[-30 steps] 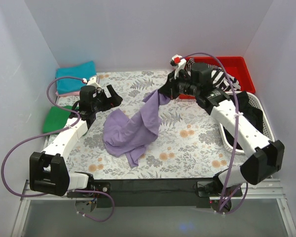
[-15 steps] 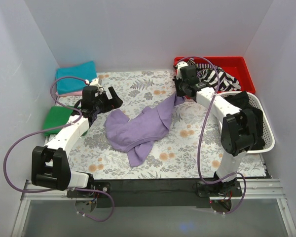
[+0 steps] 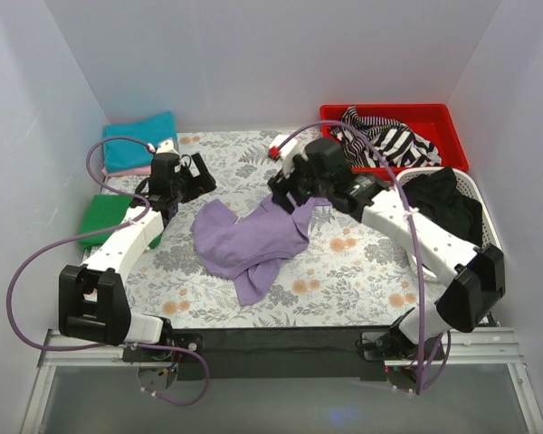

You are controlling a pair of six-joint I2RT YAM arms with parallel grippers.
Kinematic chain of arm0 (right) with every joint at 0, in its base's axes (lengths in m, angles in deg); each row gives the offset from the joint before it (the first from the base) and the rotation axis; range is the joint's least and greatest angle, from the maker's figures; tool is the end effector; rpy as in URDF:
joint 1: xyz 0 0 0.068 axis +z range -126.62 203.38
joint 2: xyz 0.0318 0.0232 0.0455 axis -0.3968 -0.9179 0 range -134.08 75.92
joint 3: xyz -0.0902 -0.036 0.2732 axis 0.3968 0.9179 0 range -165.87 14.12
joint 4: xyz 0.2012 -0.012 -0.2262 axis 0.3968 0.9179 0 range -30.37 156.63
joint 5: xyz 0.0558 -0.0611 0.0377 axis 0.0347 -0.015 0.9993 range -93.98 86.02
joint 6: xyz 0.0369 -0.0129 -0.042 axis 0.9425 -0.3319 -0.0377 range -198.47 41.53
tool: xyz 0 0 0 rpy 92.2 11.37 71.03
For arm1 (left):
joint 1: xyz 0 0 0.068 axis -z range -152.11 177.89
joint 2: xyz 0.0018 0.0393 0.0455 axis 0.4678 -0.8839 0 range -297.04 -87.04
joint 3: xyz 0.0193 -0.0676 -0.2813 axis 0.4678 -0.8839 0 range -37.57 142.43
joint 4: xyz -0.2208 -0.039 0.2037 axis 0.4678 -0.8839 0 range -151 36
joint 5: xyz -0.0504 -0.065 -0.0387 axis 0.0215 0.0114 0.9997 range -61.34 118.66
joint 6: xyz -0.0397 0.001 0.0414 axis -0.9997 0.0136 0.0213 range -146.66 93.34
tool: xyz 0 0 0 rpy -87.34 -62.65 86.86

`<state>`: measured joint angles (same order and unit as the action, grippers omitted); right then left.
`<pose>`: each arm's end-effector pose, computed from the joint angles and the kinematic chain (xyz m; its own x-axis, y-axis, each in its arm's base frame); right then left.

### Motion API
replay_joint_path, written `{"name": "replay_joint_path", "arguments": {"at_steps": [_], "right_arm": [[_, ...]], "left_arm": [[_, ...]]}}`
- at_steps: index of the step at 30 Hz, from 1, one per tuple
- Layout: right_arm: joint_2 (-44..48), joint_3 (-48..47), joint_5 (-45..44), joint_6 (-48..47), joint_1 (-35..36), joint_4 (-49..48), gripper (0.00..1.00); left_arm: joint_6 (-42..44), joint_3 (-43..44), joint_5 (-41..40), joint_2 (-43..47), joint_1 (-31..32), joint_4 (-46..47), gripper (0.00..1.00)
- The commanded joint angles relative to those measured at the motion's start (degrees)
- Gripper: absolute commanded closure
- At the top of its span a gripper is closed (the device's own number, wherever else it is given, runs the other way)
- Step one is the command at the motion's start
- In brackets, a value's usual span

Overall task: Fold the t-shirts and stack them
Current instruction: Flatten the tshirt out

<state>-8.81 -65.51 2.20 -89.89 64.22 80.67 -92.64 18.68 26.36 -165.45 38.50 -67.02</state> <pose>0.2922 0.2582 0.3778 -0.1834 -0.4187 -0.8894 -0.7749 0.6183 -0.1313 0.3415 -0.0623 0.2700 -0.3691 -0.8594 -0.3538 -0.4555 0.4991 -0.7372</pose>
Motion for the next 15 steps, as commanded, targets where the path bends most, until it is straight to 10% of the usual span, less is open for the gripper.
{"name": "replay_joint_path", "arguments": {"at_steps": [1,15], "right_arm": [[-4.2,3.7,8.7,-1.5,8.0,7.8,0.28],[-17.6,7.0,-1.3,-1.1,25.0,-4.2,0.28]], "left_arm": [[-1.3,2.4,-5.2,1.3,-0.5,-1.7,0.02],[-4.2,1.8,-15.3,5.5,-2.8,-5.8,0.02]]}}
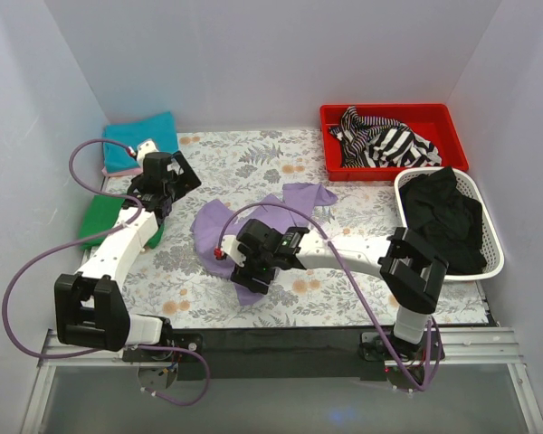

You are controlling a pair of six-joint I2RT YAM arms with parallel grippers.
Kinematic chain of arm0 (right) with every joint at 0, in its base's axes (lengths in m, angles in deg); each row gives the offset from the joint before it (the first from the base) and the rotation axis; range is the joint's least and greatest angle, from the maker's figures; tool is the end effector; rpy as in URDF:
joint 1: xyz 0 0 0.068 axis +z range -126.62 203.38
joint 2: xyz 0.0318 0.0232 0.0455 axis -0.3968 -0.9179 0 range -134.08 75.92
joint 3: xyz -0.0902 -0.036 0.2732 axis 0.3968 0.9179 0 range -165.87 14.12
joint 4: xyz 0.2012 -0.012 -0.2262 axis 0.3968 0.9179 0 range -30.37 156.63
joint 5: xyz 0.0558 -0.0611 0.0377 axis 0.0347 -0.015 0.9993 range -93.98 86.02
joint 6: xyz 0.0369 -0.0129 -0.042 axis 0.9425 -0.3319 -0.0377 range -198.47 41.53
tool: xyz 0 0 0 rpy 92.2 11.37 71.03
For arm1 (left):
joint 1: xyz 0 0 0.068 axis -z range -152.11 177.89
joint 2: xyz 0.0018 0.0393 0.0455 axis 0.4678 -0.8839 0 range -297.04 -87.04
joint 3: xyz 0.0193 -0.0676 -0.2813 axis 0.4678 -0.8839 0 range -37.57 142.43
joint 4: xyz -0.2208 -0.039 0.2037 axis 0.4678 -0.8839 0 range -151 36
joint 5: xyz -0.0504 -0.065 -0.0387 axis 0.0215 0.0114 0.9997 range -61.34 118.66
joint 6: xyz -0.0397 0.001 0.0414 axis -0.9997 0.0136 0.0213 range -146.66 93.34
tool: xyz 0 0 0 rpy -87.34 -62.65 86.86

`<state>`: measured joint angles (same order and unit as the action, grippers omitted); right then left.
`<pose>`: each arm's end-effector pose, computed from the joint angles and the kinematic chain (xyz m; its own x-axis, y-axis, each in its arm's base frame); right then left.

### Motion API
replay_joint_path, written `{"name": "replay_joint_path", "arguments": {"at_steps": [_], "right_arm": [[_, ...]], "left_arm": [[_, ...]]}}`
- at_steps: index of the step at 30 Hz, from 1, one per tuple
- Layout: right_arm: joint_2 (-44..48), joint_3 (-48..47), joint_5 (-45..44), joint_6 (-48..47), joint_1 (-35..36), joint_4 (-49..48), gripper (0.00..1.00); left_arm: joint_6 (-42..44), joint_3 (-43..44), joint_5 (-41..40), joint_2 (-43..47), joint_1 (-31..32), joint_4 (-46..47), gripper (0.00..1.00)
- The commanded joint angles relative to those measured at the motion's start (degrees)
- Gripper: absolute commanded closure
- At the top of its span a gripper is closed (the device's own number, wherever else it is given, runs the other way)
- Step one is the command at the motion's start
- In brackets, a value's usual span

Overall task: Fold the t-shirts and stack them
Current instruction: Flatten the tshirt out

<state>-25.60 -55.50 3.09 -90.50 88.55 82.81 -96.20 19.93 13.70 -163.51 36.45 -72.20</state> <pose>0.1713 0.3821 0.1941 -0.1429 -0.8013 -0.5810 -0.9816 0.1900 -0.0206 0.3347 -0.0397 0.2817 -0.1529 -0.8923 -0.4246 -0.5806 0.4289 -0.6921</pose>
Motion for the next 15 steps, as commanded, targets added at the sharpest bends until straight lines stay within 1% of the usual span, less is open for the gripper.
{"name": "replay_joint_path", "arguments": {"at_steps": [1,9,15], "right_arm": [[-1.7,-4.0,-2.1,-1.0,0.8,-6.4,0.28],[-10.5,-12.0,0.0,-5.4,2.0,-8.1,0.27],[-13.9,-17.2,-0.4,-6.1,2.6,-8.1,0.27]], "left_arm": [[-0.7,0.5,-2.7,3.8,-0.8,-0.5,0.02],[-0.6,-0.5,-0.3,4.0,-2.1,0.6,0.02],[-0.5,-0.8,0.5,3.4,-2.3,0.8,0.02]]}}
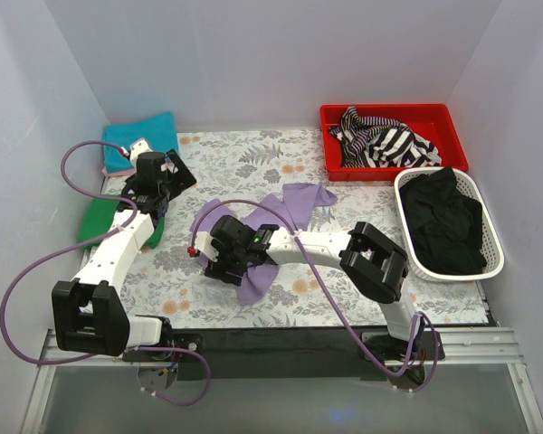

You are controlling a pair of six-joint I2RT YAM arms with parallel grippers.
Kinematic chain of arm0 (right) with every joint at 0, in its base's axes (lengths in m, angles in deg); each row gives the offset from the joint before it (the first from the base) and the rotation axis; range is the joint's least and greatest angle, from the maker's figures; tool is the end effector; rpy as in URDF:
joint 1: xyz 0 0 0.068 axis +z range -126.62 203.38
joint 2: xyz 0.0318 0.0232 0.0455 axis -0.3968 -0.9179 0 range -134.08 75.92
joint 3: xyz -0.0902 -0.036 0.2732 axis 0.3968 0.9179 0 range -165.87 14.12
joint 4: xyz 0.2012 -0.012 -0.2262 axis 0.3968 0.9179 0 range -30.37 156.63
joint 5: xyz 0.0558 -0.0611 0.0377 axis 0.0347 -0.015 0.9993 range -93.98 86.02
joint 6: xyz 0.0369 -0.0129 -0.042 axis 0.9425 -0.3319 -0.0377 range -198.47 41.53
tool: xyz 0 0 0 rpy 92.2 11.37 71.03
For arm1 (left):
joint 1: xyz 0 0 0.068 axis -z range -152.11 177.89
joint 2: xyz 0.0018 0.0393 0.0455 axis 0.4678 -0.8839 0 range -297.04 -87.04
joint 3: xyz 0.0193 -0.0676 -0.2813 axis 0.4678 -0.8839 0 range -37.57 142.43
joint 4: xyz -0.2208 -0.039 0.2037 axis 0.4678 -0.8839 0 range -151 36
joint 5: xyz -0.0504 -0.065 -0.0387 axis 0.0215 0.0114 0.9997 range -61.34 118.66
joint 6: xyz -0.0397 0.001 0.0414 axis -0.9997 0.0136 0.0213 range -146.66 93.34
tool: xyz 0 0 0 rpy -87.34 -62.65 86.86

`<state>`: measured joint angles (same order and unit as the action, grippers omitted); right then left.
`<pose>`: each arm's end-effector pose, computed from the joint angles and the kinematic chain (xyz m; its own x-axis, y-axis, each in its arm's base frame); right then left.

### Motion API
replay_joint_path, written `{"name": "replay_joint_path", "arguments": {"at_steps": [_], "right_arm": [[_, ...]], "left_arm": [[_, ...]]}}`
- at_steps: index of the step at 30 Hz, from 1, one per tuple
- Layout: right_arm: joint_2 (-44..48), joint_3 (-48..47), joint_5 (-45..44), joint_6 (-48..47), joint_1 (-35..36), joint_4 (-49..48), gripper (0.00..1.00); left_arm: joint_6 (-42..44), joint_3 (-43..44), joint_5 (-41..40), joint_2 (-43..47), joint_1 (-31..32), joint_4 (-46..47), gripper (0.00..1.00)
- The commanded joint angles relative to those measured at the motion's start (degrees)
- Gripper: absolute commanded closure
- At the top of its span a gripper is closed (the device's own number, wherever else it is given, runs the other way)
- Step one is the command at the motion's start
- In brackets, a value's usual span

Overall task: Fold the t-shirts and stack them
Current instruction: Flatten the tshirt out

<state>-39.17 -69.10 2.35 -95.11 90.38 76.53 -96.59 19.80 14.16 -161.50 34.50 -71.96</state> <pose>0.1881 0.4545 0.1811 -0.0114 -0.7553 -0.6553 -0.9879 0.1098 -0.1093 0.3299 -0.0280 0.2922 -0.1092 -0.9028 -0.4160 -0.5675 0.4002 -0.7196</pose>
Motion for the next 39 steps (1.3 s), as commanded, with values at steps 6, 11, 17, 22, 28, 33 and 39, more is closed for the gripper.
{"name": "replay_joint_path", "arguments": {"at_steps": [6,11,17,22,28,33,39], "right_arm": [[-1.4,-4.0,-1.2,-1.8,2.7,-2.1,0.27],[-3.3,-4.3,-3.9,-1.3,5.2,-3.0,0.27],[-5.9,-4.1,-9.7,-1.2,5.3,-4.7,0.28],[-6.6,-4.5,-13.9,-1.7,5.3,-6.5,0.27],[-6.8,-4.9,-18.8,-2.5,5.1,-6.7,0.26],[-9.3,-5.4,-18.9,-1.8,4.6,-5.0,0.36],[-8.6,-5.9,-23.1,-0.8,4.0,-3.7,0.87]], "left_arm": [[0.1,-0.9,0.0,1.5,-0.6,0.8,0.02],[0.1,-1.0,0.7,1.4,-0.7,1.1,0.02],[0.1,-1.3,1.0,1.8,-0.9,1.2,0.02],[0.1,-1.6,1.3,1.8,-0.8,1.1,0.02],[0.4,-1.6,1.8,1.8,-0.9,1.2,0.02],[0.5,-1.6,2.5,1.1,-0.9,1.4,0.02],[0.8,-1.6,2.9,0.8,-0.9,1.4,0.02]]}}
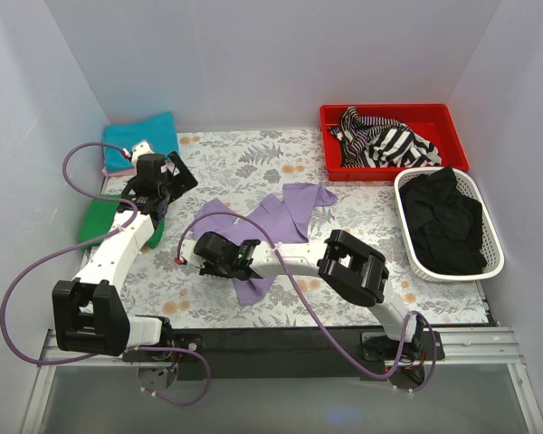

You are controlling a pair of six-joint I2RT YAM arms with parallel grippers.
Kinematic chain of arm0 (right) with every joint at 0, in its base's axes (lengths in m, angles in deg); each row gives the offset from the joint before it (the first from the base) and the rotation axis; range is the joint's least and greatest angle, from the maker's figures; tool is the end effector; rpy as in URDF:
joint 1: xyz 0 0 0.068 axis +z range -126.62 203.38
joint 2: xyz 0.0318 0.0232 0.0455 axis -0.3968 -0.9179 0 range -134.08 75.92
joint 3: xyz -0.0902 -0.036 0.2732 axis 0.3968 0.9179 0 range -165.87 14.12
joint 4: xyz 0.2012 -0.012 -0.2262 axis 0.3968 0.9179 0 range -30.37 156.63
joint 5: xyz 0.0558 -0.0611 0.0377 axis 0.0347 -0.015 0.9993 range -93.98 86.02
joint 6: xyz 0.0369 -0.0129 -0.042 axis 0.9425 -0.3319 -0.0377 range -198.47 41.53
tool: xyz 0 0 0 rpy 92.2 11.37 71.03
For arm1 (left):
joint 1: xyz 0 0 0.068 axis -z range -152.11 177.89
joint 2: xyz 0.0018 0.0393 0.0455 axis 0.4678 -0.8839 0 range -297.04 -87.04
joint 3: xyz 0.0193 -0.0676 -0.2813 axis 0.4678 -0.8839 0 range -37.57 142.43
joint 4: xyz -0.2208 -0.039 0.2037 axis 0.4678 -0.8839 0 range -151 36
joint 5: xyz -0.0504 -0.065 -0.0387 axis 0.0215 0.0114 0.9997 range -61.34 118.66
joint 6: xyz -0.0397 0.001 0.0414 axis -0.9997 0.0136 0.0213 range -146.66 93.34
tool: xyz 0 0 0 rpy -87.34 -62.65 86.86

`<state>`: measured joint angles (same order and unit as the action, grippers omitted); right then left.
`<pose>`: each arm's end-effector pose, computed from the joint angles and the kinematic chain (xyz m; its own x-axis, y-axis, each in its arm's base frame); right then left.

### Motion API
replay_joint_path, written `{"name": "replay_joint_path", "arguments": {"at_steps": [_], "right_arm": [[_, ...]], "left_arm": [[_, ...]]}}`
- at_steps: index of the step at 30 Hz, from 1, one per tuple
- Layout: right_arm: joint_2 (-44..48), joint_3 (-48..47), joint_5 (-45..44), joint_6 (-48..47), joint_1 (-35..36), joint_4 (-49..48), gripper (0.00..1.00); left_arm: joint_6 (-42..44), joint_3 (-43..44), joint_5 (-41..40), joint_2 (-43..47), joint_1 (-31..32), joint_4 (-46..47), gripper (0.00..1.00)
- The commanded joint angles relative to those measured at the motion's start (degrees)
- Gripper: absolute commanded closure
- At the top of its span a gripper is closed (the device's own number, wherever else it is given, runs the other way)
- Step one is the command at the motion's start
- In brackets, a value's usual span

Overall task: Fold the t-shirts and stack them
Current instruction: Flatten the tshirt out

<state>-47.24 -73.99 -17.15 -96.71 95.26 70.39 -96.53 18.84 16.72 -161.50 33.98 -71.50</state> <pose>0.1719 0.4953 0.1512 0.0624 -0.7892 -0.6110 -0.9018 0.2177 -0.3733 0.3293 -0.0266 0.2862 -0.1392 -0.9090 -0.3929 -0.5647 0.3988 -0.7225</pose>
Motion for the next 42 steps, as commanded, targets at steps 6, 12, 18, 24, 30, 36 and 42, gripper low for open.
{"name": "replay_joint_path", "arguments": {"at_steps": [6,12,18,24,30,36,42], "right_arm": [[3.8,-1.3,-5.8,0.7,-2.0,2.7,0.99],[13.9,-4.8,-5.1,-0.7,-1.9,6.4,0.99],[23.7,-14.3,-10.2,-4.8,-1.9,10.7,0.99],[25.4,-18.8,-21.8,-10.0,-7.8,10.9,0.99],[30.2,-16.2,-24.3,-7.9,-17.5,8.7,0.99],[34.0,-14.2,-27.6,-8.9,-24.9,6.1,0.99],[38.4,-10.2,-29.4,-8.1,-29.2,4.8,0.99]], "left_arm": [[0.9,-0.8,0.5,0.8,-0.4,0.9,0.02],[0.7,-0.2,1.2,0.1,-0.4,0.9,0.02],[0.3,0.7,1.7,-0.6,-0.5,0.6,0.02],[-1.7,1.8,5.4,-1.7,-0.5,0.7,0.02],[-1.0,3.2,6.1,-2.9,-0.5,1.2,0.02],[-2.6,2.7,14.4,-6.0,-0.5,4.0,0.02],[-2.6,1.7,26.5,-10.3,-0.5,8.0,0.02]]}}
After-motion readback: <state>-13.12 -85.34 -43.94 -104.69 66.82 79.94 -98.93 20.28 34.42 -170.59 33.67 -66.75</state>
